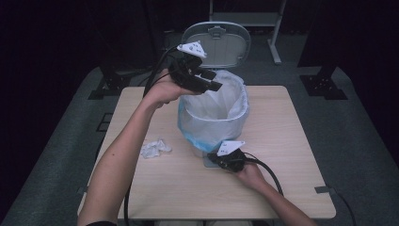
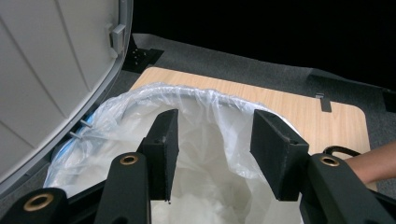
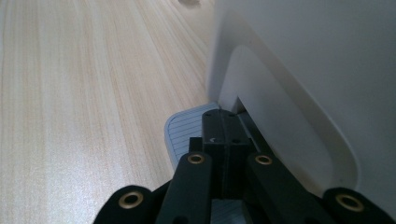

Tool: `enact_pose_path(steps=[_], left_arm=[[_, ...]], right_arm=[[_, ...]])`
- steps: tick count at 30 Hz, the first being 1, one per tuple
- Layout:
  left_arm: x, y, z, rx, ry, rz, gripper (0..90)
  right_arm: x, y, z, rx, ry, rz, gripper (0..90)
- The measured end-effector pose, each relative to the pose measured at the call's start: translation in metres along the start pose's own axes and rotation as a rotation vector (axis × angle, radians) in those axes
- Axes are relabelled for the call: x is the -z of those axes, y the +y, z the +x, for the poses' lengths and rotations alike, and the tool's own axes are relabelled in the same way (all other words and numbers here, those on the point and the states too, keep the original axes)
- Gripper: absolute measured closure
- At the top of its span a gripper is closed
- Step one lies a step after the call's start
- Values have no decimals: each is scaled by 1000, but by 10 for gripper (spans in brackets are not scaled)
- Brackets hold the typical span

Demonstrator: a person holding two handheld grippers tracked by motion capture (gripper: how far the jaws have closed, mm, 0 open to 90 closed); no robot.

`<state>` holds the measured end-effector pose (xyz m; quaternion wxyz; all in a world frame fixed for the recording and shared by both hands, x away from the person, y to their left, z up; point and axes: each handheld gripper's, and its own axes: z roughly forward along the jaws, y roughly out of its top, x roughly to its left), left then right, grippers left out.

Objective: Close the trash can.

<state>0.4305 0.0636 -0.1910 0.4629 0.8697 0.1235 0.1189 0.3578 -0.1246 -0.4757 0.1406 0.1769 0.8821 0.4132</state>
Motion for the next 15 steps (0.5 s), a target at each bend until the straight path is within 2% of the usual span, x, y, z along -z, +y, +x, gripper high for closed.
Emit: enact_pose_path(steps=[9, 15], left_arm=[[13, -11, -2, -7, -7, -13, 500], [25, -23, -3, -3, -3, -21, 485]], right_arm=[[0, 0, 0, -1, 1, 0, 900], [0, 0, 0, -1, 1, 0, 900]])
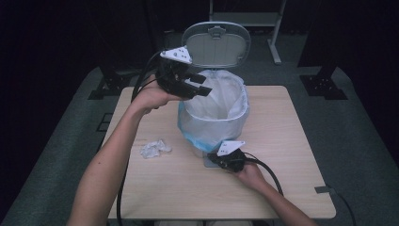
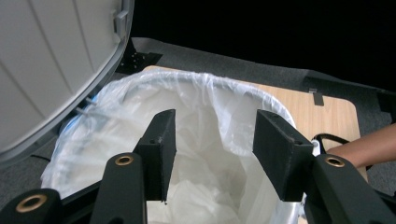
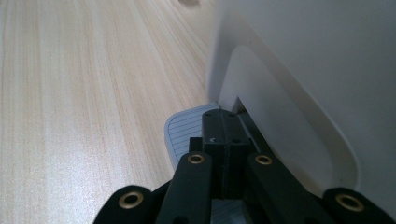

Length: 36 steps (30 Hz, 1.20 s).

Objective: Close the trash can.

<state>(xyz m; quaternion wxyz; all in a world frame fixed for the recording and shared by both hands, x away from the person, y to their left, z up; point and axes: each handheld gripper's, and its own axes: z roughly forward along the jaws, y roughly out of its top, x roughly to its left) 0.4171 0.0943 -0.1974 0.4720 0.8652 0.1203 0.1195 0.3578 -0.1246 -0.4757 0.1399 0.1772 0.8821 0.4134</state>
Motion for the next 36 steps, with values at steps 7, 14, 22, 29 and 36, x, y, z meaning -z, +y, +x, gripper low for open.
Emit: enact_pose_path(steps=[7, 14, 22, 29, 36], left_arm=[[10, -10, -1, -1, 6, -9, 465], [23, -21, -2, -1, 18, -12, 447], [34, -33, -1, 11, 33, -21, 425], [44, -49, 0, 24, 49, -22, 408], [49, -61, 0, 34, 62, -28, 391]], right_arm=[[0, 0, 0, 0, 1, 0, 900], [0, 0, 0, -1, 0, 0, 900], [0, 0, 0, -2, 1, 0, 900], [0, 0, 0, -2, 0, 0, 900], [0, 0, 0, -2, 0, 1, 900]])
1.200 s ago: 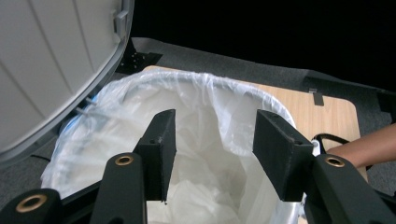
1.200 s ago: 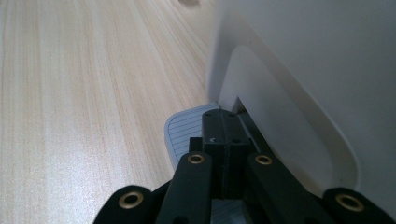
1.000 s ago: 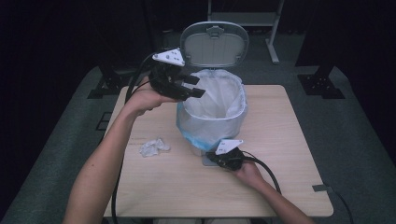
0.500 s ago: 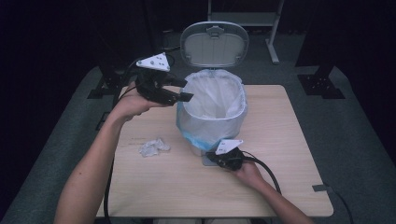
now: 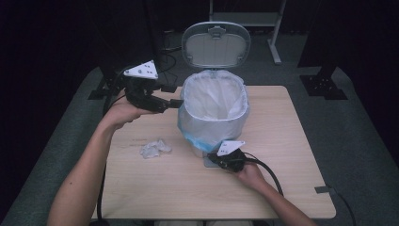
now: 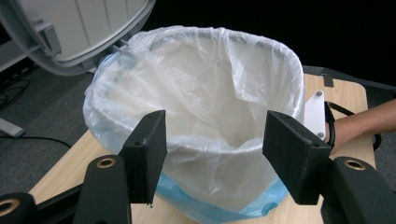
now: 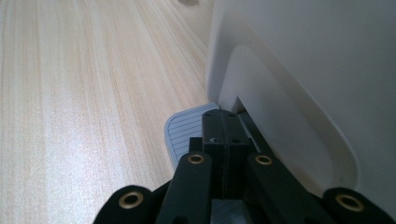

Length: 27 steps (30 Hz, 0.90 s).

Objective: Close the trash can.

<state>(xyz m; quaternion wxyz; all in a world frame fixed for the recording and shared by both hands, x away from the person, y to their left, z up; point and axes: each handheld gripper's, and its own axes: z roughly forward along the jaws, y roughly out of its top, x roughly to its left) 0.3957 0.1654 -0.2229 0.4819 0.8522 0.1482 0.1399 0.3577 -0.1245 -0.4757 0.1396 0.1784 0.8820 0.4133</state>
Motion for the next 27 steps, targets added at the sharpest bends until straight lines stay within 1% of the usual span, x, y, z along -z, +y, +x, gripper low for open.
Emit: enact_pose_path(steps=[6, 8, 15, 18, 20, 22, 23, 24, 25, 27], left_arm=[[4, -7, 1, 8, 8, -5, 377], [5, -11, 2, 8, 13, 4, 374], [7, -20, 4, 10, 18, 10, 367], [6, -28, 5, 12, 24, 15, 357], [6, -30, 5, 13, 26, 20, 355], [6, -36, 7, 13, 30, 26, 349], [6, -36, 7, 13, 30, 26, 347], [5, -41, 7, 13, 34, 27, 343], [5, -41, 7, 13, 34, 27, 343], [5, -49, 9, 19, 40, 34, 340]], right_arm=[[0, 0, 0, -1, 0, 0, 900], [0, 0, 0, -2, -1, 0, 900], [0, 0, 0, -4, -1, 1, 900], [0, 0, 0, -5, -1, 1, 900], [0, 0, 0, -7, 0, 2, 900], [0, 0, 0, -6, 0, 1, 900], [0, 0, 0, -6, 0, 1, 900], [0, 0, 0, -5, -2, 1, 900], [0, 0, 0, -5, -2, 1, 900], [0, 0, 0, -4, -1, 1, 900]])
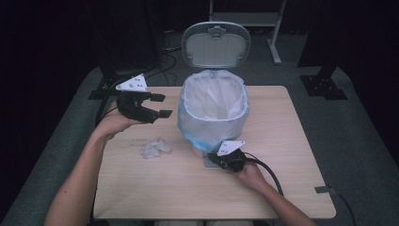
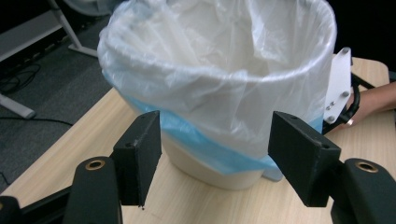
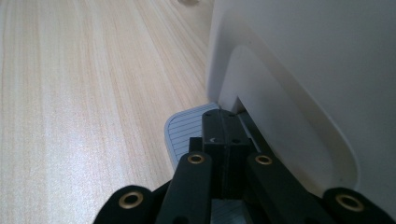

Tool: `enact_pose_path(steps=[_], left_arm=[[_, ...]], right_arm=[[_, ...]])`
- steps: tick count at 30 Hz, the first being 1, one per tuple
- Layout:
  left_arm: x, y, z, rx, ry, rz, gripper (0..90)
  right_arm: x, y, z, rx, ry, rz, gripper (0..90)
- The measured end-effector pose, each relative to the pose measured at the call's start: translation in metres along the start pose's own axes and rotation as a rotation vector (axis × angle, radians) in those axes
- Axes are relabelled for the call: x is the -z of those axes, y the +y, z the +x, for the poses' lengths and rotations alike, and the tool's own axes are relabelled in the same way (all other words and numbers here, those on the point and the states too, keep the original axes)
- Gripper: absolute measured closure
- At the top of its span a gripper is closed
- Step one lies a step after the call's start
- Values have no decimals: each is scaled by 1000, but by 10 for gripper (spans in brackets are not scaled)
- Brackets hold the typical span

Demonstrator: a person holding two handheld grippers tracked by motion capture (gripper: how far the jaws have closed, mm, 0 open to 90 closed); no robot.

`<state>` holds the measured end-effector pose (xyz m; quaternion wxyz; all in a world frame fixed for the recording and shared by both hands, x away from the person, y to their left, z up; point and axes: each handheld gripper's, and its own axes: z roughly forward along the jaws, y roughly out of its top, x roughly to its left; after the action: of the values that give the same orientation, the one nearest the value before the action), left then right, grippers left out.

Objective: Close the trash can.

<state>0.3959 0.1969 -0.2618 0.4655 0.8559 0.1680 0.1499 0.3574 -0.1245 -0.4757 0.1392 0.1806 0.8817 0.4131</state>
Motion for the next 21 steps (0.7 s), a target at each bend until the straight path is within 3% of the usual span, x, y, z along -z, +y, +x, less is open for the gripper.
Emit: enact_pose_path(steps=[21], left_arm=[[-6, -71, 8, 35, 37, 48, 293]], right_arm=[[0, 0, 0, -8, 3, -2, 900]])
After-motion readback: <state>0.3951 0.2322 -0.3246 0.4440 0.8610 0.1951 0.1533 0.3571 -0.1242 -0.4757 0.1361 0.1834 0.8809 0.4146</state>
